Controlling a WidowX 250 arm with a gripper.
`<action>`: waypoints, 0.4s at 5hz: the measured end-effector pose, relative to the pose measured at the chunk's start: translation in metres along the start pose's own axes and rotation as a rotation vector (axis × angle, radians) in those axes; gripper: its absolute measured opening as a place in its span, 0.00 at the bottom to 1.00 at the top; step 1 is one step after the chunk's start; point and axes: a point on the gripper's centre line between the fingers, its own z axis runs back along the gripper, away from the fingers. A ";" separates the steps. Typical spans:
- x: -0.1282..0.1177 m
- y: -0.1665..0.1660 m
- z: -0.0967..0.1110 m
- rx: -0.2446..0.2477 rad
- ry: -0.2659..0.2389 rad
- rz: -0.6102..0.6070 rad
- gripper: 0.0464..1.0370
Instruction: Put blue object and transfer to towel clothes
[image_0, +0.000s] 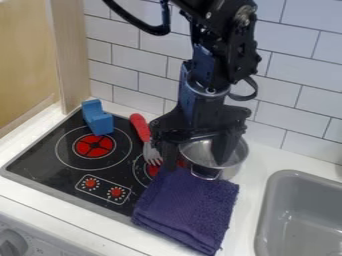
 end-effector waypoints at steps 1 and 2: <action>-0.005 0.006 -0.007 0.031 0.019 -0.006 0.96; 0.010 0.021 -0.010 0.061 0.031 0.069 0.96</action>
